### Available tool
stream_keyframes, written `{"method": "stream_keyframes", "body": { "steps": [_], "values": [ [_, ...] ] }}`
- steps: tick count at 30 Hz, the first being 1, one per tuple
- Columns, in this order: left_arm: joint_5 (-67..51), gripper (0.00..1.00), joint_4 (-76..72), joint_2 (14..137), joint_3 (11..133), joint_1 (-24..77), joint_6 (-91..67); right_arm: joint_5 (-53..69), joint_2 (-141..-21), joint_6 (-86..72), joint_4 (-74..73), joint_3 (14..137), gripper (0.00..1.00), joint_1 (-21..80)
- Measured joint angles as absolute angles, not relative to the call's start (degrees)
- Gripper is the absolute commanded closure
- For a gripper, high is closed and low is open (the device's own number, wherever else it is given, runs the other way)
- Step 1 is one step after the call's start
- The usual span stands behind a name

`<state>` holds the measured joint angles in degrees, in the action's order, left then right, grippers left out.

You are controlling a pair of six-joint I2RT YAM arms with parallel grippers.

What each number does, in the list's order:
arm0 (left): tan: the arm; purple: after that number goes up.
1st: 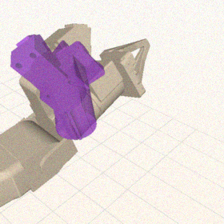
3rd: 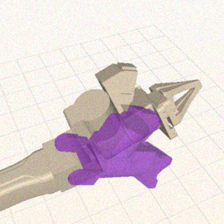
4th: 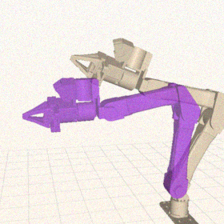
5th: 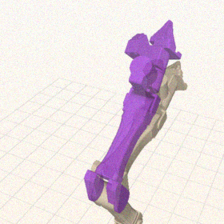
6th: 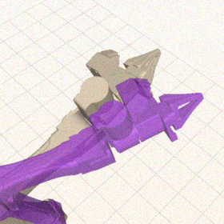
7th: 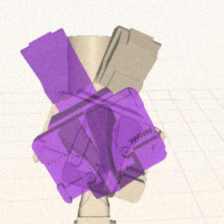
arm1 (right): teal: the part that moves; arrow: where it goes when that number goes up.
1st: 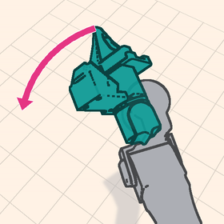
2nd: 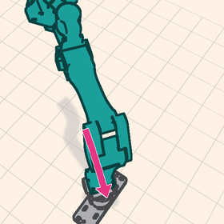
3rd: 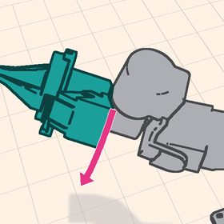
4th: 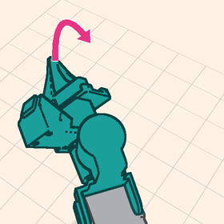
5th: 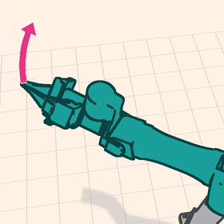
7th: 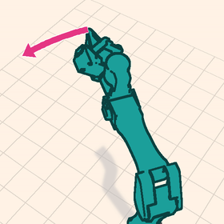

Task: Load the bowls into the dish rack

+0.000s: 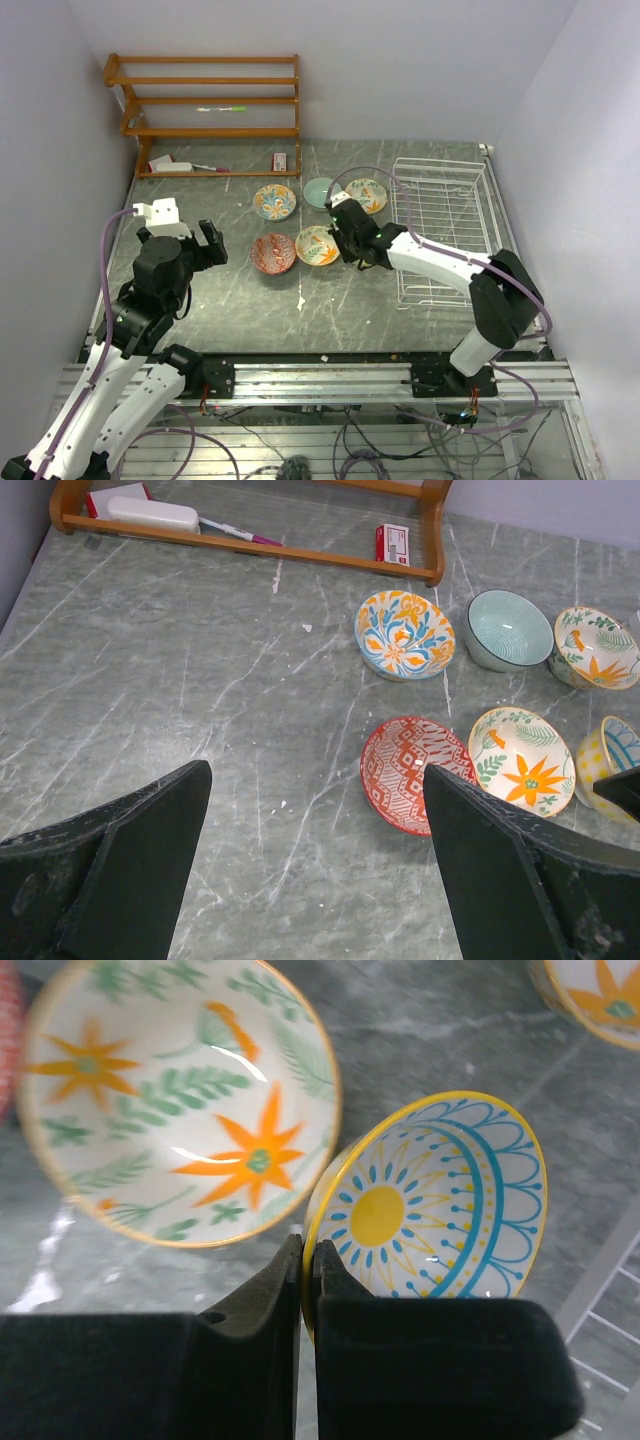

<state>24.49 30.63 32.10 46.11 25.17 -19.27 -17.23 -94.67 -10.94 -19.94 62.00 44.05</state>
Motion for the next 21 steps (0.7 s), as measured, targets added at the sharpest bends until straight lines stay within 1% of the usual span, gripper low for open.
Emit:
{"method": "stream_keyframes", "body": {
  "steps": [7, 10, 12, 17, 21],
  "values": [
    [24.47, 0.02, 30.63, 31.97, 46.11, 25.17, -19.29, -5.85, -87.39, -12.12, -19.53, 65.56, 1.0, 42.92],
    [24.47, 0.02, 30.63, 31.75, 46.11, 25.17, -19.29, -0.32, -84.4, -13.43, -17.89, 67.35, 1.0, 40.25],
    [24.45, 0.02, 30.63, 31.57, 46.11, 25.17, -19.29, 2.66, -82.5, -14.5, -16.58, 67.61, 1.0, 36.95],
    [24.43, 0.02, 30.63, 31.42, 46.11, 25.17, -19.29, 11.4, -78.63, -18.0, -12.03, 66.24, 1.0, 24.14],
    [24.43, 0.02, 30.63, 31.4, 46.11, 25.17, -19.31, 16.43, -76.29, -20.69, -8.82, 63.48, 1.0, 17.19]
  ]
}}
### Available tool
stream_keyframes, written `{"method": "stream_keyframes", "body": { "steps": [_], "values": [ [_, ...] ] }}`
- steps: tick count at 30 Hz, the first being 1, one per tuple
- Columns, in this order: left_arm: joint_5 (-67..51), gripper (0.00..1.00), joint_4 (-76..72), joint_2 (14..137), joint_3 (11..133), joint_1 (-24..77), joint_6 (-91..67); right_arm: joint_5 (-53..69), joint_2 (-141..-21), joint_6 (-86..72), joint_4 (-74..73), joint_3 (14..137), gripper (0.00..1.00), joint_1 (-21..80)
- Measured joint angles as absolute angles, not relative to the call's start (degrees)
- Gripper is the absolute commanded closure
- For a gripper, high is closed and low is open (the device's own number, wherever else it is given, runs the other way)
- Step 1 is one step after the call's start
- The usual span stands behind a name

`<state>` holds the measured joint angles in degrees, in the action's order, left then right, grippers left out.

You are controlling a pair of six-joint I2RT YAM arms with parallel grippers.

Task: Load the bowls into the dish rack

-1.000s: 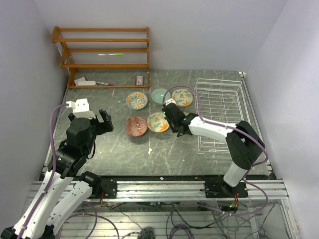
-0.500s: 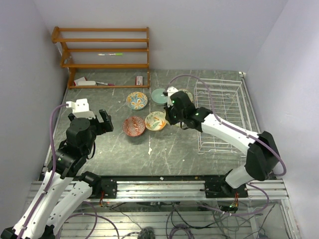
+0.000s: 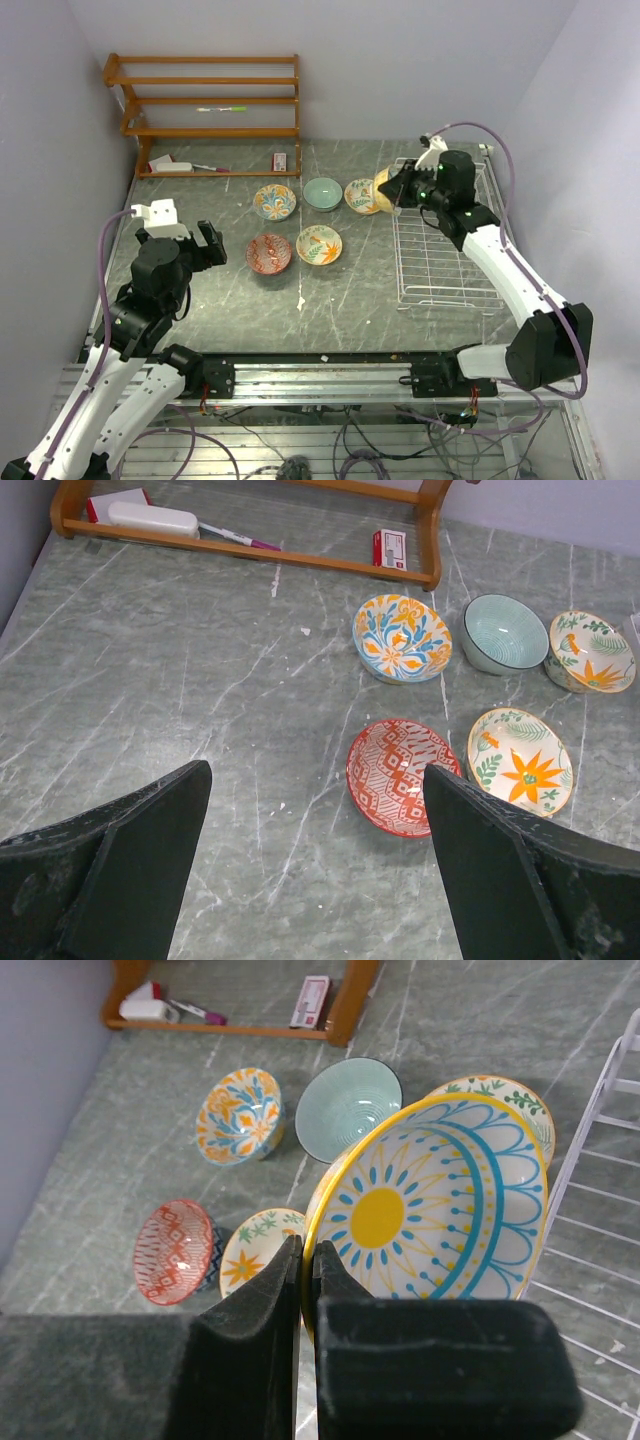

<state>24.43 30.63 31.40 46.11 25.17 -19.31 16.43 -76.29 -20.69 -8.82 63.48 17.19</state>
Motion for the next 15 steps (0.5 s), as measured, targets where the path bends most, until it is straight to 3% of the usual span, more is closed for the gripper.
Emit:
{"method": "stream_keyframes", "body": {
  "steps": [15],
  "values": [
    [24.38, 0.02, 30.63, 31.0, 46.09, 25.17, -19.29, 40.93, -77.32, -36.91, 8.99, 50.24, 1.0, -4.91]
  ]
}}
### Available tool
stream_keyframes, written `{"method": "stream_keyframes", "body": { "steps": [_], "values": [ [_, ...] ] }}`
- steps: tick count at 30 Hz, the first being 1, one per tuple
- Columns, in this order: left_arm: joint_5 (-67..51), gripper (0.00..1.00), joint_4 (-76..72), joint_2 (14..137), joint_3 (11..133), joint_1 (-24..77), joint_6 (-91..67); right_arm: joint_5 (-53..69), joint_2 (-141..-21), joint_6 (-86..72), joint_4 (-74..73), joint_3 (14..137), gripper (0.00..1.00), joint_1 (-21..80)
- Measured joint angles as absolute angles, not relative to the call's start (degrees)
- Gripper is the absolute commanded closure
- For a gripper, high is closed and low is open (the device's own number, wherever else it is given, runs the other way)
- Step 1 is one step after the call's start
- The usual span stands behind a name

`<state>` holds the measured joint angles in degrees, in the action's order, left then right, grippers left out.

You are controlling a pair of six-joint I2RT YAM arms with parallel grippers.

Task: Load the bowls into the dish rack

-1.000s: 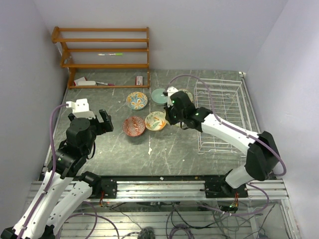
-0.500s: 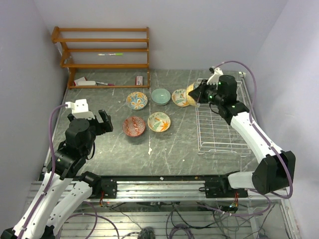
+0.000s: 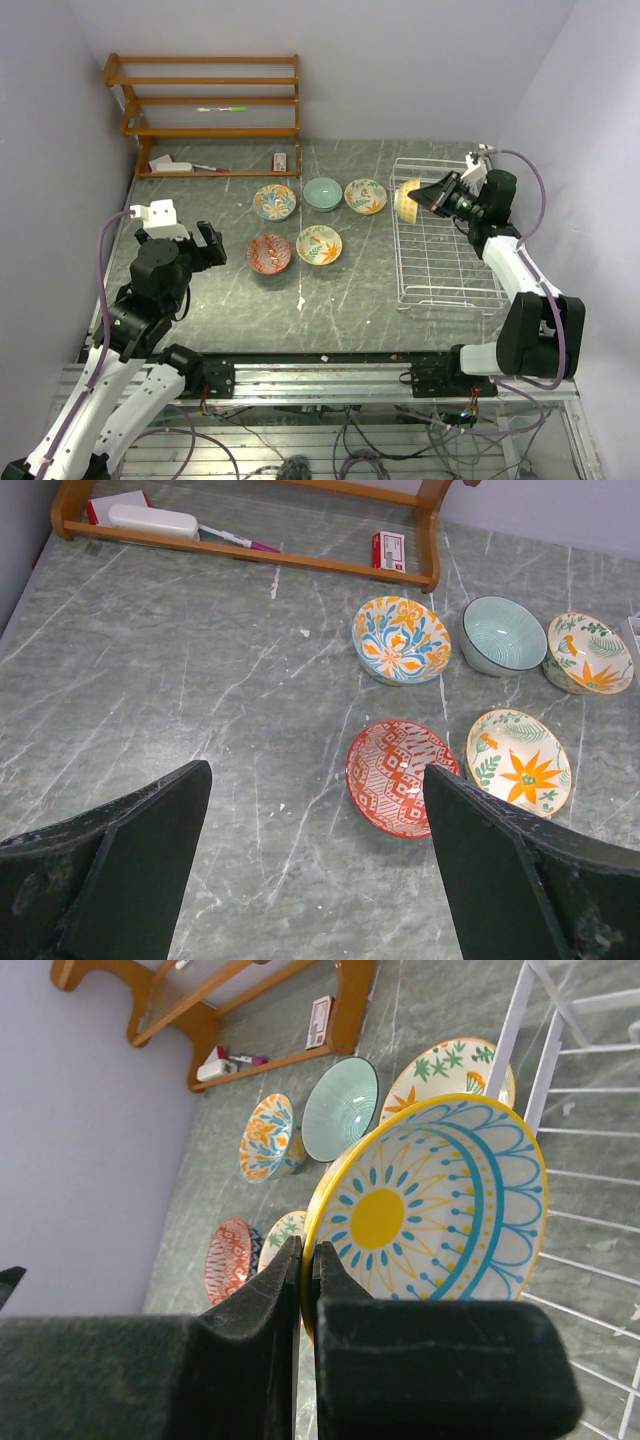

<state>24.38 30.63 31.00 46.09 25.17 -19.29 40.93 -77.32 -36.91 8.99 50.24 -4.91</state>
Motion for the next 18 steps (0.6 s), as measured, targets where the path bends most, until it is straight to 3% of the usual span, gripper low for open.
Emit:
{"method": "stream_keyframes", "body": {
  "steps": [18],
  "values": [
    [24.38, 0.02, 30.63, 31.11, 46.06, 25.17, -19.29, 52.25, -87.61, -51.68, 30.28, 39.42, 1.0, -15.09]
  ]
}}
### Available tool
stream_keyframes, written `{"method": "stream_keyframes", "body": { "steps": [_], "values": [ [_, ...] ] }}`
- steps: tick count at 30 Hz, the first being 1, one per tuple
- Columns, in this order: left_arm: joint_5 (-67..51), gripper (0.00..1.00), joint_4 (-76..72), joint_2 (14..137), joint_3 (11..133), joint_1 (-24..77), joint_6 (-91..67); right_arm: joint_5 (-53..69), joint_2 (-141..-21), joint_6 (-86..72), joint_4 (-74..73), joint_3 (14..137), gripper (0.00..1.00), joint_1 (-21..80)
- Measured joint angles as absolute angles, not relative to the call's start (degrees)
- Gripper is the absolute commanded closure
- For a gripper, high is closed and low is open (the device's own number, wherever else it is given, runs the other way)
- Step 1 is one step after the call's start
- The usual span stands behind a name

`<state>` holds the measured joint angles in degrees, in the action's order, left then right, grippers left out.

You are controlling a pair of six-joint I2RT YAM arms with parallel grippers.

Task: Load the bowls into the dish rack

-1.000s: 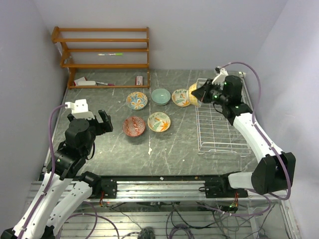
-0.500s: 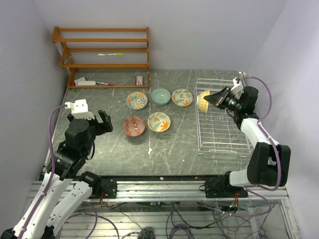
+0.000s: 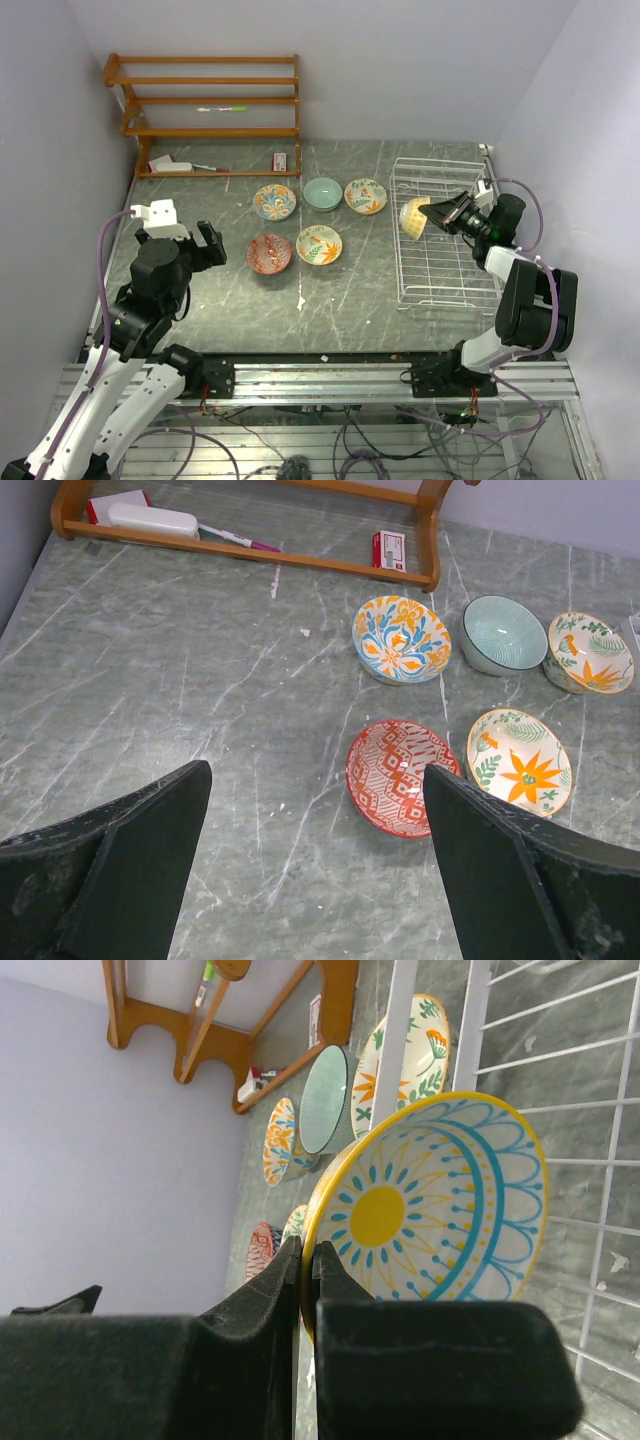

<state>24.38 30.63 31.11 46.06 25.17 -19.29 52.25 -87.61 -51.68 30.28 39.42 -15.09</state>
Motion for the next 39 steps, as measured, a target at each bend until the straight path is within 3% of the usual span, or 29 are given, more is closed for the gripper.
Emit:
{"method": "stream_keyframes", "body": {
  "steps": [10, 14, 19, 28, 31, 34, 39],
  "values": [
    [24.38, 0.02, 30.63, 31.11, 46.06, 25.17, -19.27, 52.86, -88.23, -53.93, 35.29, 37.19, 1.0, -17.1],
    [24.34, 0.02, 30.63, 31.14, 46.06, 25.17, -19.27, 54.0, -89.41, -57.47, 42.04, 34.39, 0.87, -19.51],
    [24.18, 0.02, 30.63, 31.4, 46.06, 25.17, -19.27, 54.57, -89.71, -58.76, 44.29, 32.47, 0.84, -20.84],
    [24.16, 0.02, 30.63, 31.44, 46.04, 25.17, -19.29, 49.32, -83.31, -52.14, 31.57, 32.47, 0.74, -23.49],
    [24.16, 0.02, 30.63, 31.44, 46.02, 25.15, -19.29, 47.79, -82.41, -50.52, 29.02, 32.47, 0.82, -24.03],
    [24.16, 0.02, 30.63, 31.42, 46.02, 25.17, -19.29, 47.59, -82.15, -50.11, 29.28, 32.47, 0.97, -24.45],
    [24.16, 0.02, 30.63, 31.35, 46.02, 25.17, -19.29, 49.52, -83.18, -53.12, 33.8, 32.56, 0.99, -24.75]
  ]
}}
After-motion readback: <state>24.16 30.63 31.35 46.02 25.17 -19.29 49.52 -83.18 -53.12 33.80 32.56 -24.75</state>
